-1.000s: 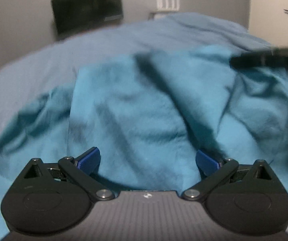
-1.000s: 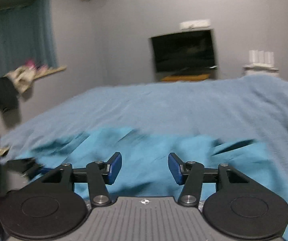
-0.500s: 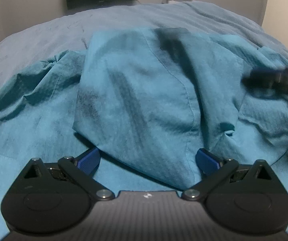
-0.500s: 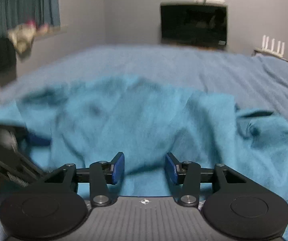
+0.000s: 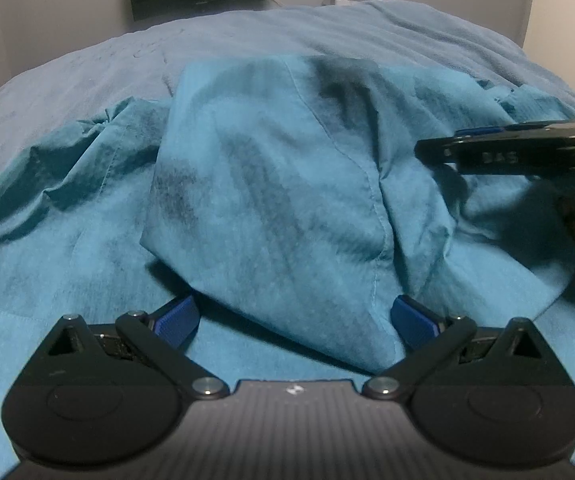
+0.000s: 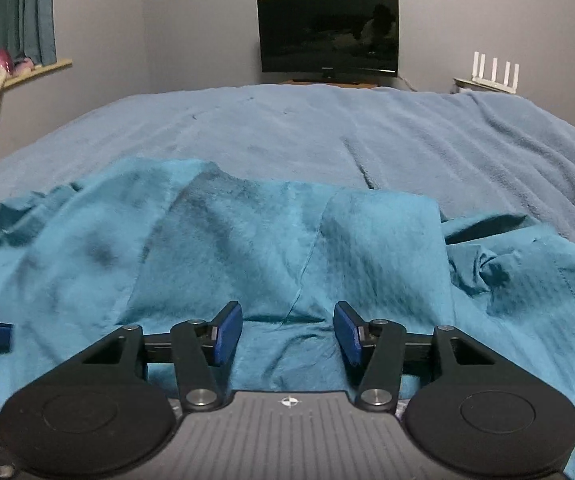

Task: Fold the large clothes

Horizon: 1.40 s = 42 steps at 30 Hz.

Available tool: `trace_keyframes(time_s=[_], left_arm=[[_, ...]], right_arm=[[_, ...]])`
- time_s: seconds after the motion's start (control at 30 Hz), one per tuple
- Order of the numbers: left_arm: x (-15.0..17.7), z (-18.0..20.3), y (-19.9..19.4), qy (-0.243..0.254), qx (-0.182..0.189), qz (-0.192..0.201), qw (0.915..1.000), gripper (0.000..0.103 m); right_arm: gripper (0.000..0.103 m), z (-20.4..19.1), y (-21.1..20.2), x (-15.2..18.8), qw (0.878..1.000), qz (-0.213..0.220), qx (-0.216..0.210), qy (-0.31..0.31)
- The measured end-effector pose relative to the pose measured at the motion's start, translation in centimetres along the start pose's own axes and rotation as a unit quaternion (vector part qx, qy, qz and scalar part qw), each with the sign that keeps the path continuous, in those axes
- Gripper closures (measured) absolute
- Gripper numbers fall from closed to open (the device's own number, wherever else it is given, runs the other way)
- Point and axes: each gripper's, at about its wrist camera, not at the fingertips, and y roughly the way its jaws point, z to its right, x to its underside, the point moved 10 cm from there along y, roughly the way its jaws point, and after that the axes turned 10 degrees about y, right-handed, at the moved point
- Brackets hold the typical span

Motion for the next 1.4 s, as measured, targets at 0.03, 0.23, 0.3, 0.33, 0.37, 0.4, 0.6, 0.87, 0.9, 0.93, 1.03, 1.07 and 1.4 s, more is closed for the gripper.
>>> trace_keyframes(time_s=[0.03, 0.23, 0.3, 0.33, 0.37, 0.4, 0.6, 0.87, 0.9, 0.93, 1.03, 1.07, 1.4], left_arm=[[0.0, 0.0, 0.0, 0.001, 0.000, 0.000, 1.0000, 0.000], [0.1, -0.1, 0.2, -0.002, 0.004, 0.004, 1.0000, 0.000], [0.1, -0.2, 0.2, -0.002, 0.005, 0.004, 1.0000, 0.000], [0.1, -0.2, 0.2, -0.001, 0.005, 0.004, 1.0000, 0.000], [0.1, -0.2, 0.2, -0.002, 0.005, 0.004, 1.0000, 0.000], [0.2, -0.2, 0.1, -0.002, 0.006, 0.005, 1.0000, 0.000], [0.4, -0.1, -0.6, 0.004, 0.005, 0.013, 0.9999, 0.000], [0.0, -0.1, -5.8, -0.009, -0.017, 0.074, 0.9971, 0.000], [-0.2, 0.5, -6.9, -0.008, -0.009, 0.089, 0.9960, 0.000], [-0.5, 1.3, -8.0, -0.004, 0.005, 0.105, 0.9945, 0.000], [-0.5, 4.5, -9.7, 0.026, 0.041, 0.115, 0.9922, 0.000], [-0.2, 5.8, -9.6, 0.048, 0.041, 0.107, 0.9923, 0.000], [3.3, 7.5, -5.6, 0.071, 0.002, -0.004, 0.9975, 0.000]], right_arm=[[0.050, 0.0, 0.3, 0.1, 1.000, 0.002, -0.001, 0.002], [0.047, 1.8, -2.0, -0.6, 0.996, 0.024, -0.049, 0.077], [0.039, 2.8, -3.7, -1.1, 0.992, 0.036, -0.056, 0.109], [0.039, 3.1, -4.1, -1.0, 0.992, 0.033, -0.052, 0.111], [0.039, 3.3, -4.4, -0.7, 0.993, 0.023, -0.044, 0.102], [0.040, 3.3, -4.5, -0.2, 0.996, 0.009, -0.035, 0.085], [0.040, 1.6, -6.1, 3.8, 0.995, -0.036, 0.039, -0.087], [0.023, 5.5, -16.7, 2.6, 0.993, 0.028, 0.004, 0.113], [0.022, 6.4, -18.1, 3.1, 0.990, 0.028, 0.007, 0.138], [0.022, 7.5, -19.1, 3.5, 0.986, 0.028, 0.010, 0.165], [0.019, 10.5, -21.7, 6.3, 0.965, 0.013, 0.015, 0.261], [0.019, 11.2, -22.3, 7.4, 0.956, 0.006, 0.016, 0.292], [0.011, 11.7, -22.6, 12.2, 0.917, -0.039, 0.010, 0.398]])
